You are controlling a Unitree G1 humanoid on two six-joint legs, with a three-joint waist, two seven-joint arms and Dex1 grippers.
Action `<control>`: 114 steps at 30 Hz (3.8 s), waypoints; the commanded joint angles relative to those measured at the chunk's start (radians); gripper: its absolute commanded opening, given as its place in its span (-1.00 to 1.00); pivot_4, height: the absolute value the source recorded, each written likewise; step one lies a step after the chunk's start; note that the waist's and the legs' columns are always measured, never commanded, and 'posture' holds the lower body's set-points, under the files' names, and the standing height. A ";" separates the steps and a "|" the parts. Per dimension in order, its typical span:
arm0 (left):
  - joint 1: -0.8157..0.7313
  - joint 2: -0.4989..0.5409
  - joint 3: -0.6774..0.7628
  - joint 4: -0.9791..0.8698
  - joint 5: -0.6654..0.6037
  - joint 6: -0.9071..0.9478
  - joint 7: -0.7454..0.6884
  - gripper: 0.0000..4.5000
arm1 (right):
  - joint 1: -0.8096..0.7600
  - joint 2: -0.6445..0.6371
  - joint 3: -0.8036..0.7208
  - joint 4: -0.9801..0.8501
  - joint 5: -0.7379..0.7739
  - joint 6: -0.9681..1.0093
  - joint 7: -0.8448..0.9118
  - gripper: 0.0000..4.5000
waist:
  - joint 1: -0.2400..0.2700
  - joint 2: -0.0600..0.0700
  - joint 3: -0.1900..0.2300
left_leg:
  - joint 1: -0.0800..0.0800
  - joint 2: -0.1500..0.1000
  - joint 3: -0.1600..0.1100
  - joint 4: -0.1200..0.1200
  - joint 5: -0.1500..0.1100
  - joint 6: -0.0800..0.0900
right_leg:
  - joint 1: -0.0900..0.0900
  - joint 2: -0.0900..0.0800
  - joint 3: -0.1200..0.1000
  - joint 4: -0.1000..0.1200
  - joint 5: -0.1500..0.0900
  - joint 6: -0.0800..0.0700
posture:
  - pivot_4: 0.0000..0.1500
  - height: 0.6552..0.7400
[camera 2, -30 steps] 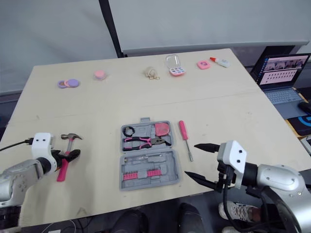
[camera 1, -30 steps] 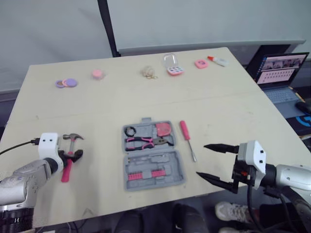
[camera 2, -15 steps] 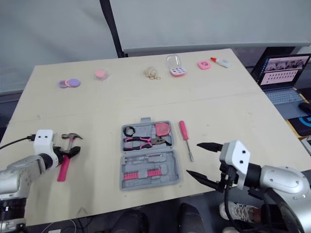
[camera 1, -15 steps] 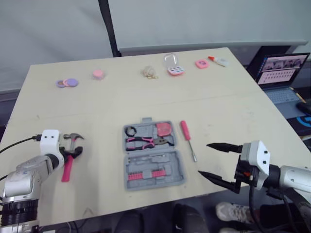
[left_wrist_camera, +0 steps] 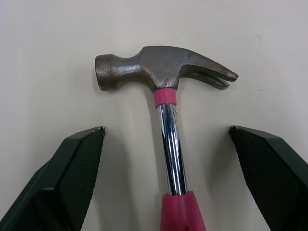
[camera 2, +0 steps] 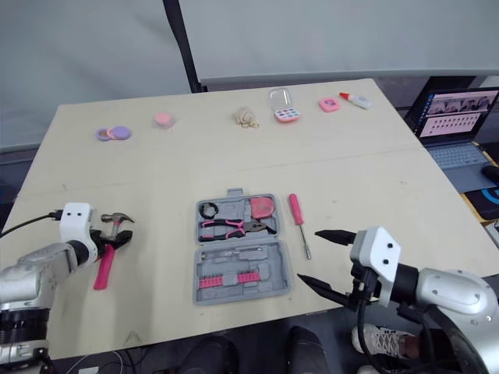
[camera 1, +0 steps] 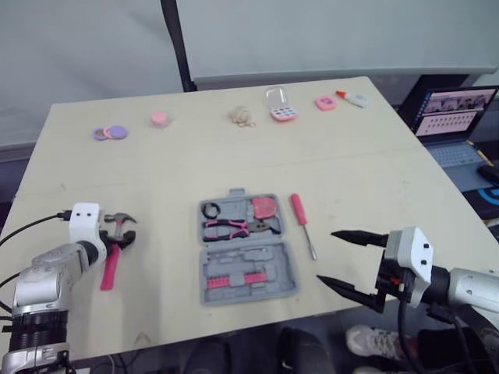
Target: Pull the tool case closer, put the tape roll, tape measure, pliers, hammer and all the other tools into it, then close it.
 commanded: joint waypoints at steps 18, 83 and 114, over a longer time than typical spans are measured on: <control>-0.034 -0.055 -0.016 0.037 0.037 -0.022 -0.010 0.75 | 0.014 -0.011 -0.055 -0.029 0.017 -0.001 -0.003 1.00 | 0.020 0.000 0.000 | 0.000 -0.001 0.000 0.000 0.001 0.001 | 0.001 -0.001 0.000 0.000 0.000 0.001 | 1.00 0.73; -0.126 0.380 -0.382 -0.563 -0.126 0.126 -0.652 -0.97 | -0.060 -0.082 -0.004 0.065 -0.001 -0.027 0.104 1.00 | -0.005 -0.006 0.010 | -0.003 0.000 -0.001 -0.002 0.002 0.000 | -0.001 0.001 -0.001 -0.004 0.000 0.001 | 1.00 0.73; -0.542 0.143 -0.915 -0.585 0.157 0.132 -0.707 -0.97 | 0.058 -0.108 -0.026 0.059 -0.070 -0.070 0.149 1.00 | -0.001 -0.008 0.011 | -0.003 -0.001 0.007 0.001 0.002 0.001 | 0.000 0.001 -0.001 -0.003 0.001 0.001 | 1.00 0.73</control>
